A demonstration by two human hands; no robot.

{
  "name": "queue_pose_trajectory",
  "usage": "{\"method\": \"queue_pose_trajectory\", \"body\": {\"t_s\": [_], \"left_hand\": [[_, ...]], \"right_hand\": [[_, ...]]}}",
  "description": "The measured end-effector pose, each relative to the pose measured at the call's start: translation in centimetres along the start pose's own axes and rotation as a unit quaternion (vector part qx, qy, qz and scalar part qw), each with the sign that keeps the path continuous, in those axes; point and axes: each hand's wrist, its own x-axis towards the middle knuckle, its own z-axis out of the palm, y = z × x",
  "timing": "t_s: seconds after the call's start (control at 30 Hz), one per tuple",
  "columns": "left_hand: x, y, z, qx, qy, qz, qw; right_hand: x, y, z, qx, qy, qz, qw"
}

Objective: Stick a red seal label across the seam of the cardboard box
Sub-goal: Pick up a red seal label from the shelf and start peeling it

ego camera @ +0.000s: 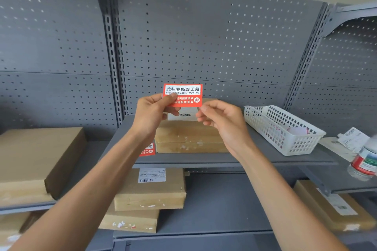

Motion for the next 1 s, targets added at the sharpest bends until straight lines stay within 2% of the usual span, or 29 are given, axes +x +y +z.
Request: {"method": "queue_pose_trajectory", "body": {"t_s": [0.2,0.3,0.37,0.43,0.5,0.57,0.67,0.73,0.83,1.0], "left_hand": [[0.6,-0.5,0.1,0.033,0.0,-0.019,0.999],[1.1,-1.0,0.5,0.056,0.036,-0.012,0.998],[1.2,-1.5,0.4,0.12,0.11,0.054,0.985],[0.8,-1.7,0.5,0.201,0.151,0.161,0.954],[0.4,-1.6,0.8,0.231,0.125,0.219,0.94],[-0.1,-1.4,1.5,0.246,0.084,0.222,0.94],[-0.6,-1.3,2.6,0.282,0.088,0.248,0.923],[-0.9,-1.4,3.1,0.264,0.087,0.271,0.922],[-1.4,-1.3,3.8,0.241,0.04,0.261,0.934],[-1.6,-0.8,4.4,0.245,0.007,0.242,0.939]], "right_hand": [[0.6,0.9,0.0,-0.03,0.001,-0.004,1.0],[1.1,1.1,0.1,-0.028,0.009,-0.013,0.999],[1.3,1.1,0.2,-0.02,0.021,-0.017,0.999],[1.5,1.1,0.2,-0.01,0.024,-0.02,0.999],[1.6,1.1,0.1,-0.009,0.02,-0.028,0.999],[1.7,1.2,0.1,-0.01,0.01,-0.04,0.999],[1.6,1.4,-0.1,-0.005,0.002,-0.06,0.998],[1.6,1.5,-0.2,-0.006,-0.006,-0.073,0.997],[1.6,1.4,-0.3,-0.01,-0.023,-0.092,0.995],[1.5,0.9,-0.7,-0.029,-0.033,-0.113,0.993]]}}
